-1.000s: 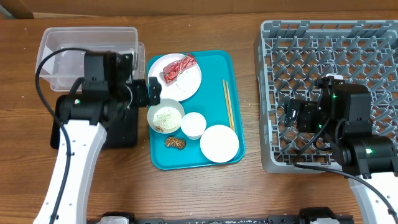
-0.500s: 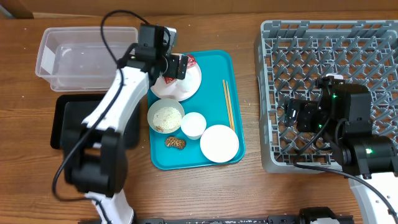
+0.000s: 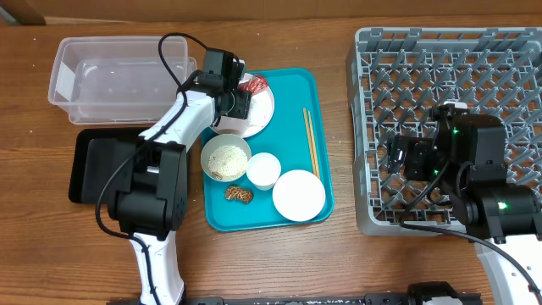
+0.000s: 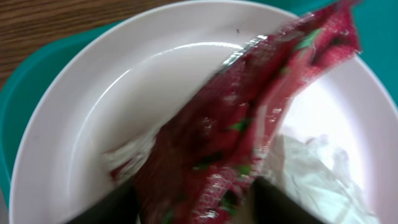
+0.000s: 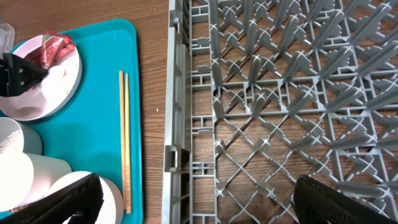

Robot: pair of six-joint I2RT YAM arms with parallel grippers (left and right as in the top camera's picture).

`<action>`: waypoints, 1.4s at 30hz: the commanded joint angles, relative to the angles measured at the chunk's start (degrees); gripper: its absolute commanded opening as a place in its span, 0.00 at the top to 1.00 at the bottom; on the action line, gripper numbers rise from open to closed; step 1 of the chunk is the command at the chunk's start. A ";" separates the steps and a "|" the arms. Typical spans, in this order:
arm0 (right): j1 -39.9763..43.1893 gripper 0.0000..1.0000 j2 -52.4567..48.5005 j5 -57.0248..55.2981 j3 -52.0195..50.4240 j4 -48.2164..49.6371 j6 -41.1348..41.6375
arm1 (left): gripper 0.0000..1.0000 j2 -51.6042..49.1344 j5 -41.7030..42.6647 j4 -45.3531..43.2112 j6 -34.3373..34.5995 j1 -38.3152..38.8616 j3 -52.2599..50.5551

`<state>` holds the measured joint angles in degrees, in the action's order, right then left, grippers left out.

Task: Sort waste into correct bins and load items into the dishwasher
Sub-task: 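Grasp the red wrapper with the left gripper, then carry the wrapper left and drop it into the clear bin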

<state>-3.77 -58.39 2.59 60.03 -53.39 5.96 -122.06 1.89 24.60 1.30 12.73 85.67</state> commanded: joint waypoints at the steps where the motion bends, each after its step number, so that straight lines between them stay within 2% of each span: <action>1: 0.26 0.00 0.26 0.07 1.70 0.11 0.07 | 0.69 -0.52 -0.57 -0.24 0.44 -0.04 0.81; 3: 0.26 0.00 0.02 0.07 1.70 0.11 0.07 | 0.83 -0.55 -0.59 0.17 0.44 -0.04 0.83; 4: 0.26 0.00 -0.31 0.07 1.70 0.11 0.09 | 0.96 -0.52 -0.59 0.42 0.44 -0.04 0.83; 16: 0.26 0.00 -0.98 0.07 1.70 0.09 0.07 | 0.96 7.17 -1.07 9.35 1.51 -0.07 8.09; 20: 0.26 0.00 -0.98 0.04 1.70 0.09 0.07 | 0.96 11.72 -4.85 10.82 1.51 -0.46 10.75; 26: 0.26 0.00 -0.98 0.07 1.70 0.04 0.07 | 0.96 16.87 -9.75 11.50 1.51 -4.09 11.56; 29: 0.26 0.00 -0.98 0.07 1.70 -0.33 0.07 | 0.96 16.68 -12.85 12.68 1.51 -7.58 11.56; 35: 0.26 0.00 -0.98 0.07 1.70 -0.42 0.07 | 0.96 14.84 -12.76 14.47 1.75 -12.37 11.52; 37: 0.26 0.00 -0.98 0.07 1.70 -0.44 0.07 | 0.88 14.56 -12.79 15.37 1.73 -12.87 11.52; 38: 0.26 0.00 -0.98 0.07 1.70 -0.48 0.07 | 0.78 14.56 -12.79 15.74 1.70 -13.03 11.52; 39: 0.26 0.00 -0.98 0.07 1.73 -0.52 0.07 | 0.62 14.56 -12.79 15.98 1.70 -13.05 11.52; 40: 0.26 0.00 -0.98 0.07 1.70 -0.57 0.07 | 0.37 14.56 -12.79 16.20 1.70 -13.05 11.52; 42: 0.26 0.00 -0.98 0.07 1.73 -0.57 0.07 | 0.29 14.56 -12.76 16.61 1.68 -12.96 11.52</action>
<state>-3.77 -59.53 2.59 60.03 -54.04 5.96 -106.67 -10.17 40.88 2.59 -0.43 96.49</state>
